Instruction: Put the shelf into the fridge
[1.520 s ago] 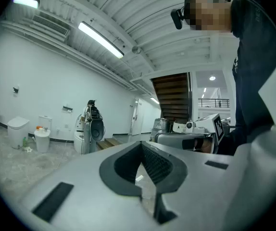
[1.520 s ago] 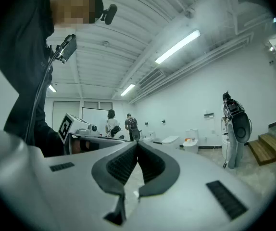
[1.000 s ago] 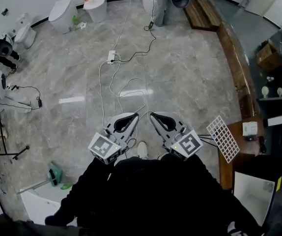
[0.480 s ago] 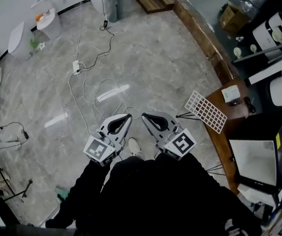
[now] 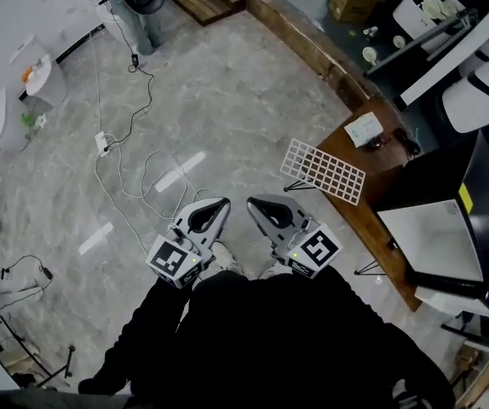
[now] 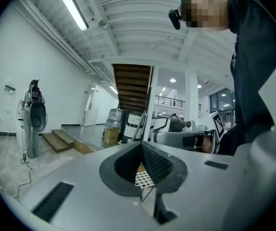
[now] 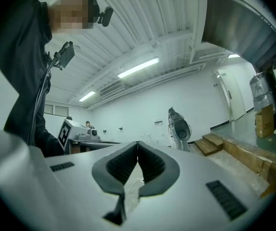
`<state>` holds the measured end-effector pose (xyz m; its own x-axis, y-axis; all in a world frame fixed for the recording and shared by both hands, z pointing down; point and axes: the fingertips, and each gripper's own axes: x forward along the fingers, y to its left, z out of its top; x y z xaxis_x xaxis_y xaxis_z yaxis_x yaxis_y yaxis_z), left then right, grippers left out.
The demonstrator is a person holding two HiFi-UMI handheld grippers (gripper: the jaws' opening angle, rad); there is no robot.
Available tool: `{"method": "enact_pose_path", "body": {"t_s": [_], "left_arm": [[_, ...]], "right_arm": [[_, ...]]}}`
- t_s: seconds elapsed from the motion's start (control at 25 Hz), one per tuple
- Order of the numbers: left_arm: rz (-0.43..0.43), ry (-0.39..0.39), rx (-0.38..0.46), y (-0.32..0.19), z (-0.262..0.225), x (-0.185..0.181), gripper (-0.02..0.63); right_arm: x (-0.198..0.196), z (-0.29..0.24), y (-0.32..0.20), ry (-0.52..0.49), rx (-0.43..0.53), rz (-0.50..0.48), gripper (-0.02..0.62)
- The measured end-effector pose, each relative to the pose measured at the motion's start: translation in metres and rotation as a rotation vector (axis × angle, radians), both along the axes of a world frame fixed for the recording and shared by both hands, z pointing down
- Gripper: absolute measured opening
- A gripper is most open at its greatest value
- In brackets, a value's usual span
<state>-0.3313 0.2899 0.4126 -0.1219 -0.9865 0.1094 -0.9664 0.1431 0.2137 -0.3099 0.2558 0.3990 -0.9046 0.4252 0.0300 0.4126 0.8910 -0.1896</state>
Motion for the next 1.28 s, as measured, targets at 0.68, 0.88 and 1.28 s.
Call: {"method": "enact_pose_path", "body": {"t_s": [0.68,0.88,1.28], "left_arm": [[0.211,-0.028,0.008,-0.208,-0.009,0.155,0.006],[0.241,-0.037,-0.038,-0.247,-0.003,0.187,0.006],[0.249,0.201,0.029,-0.294,0.036,0.177,0.006]], "right_arm": [[0.16,0.006,-0.207,-0.033,-0.03,0.224,0.006],[0.191,0.012,-0.249,-0.029,-0.034,0.276,0.006],[0.195,0.04,-0.289,0.013,-0.065,0.34,0.008]]}}
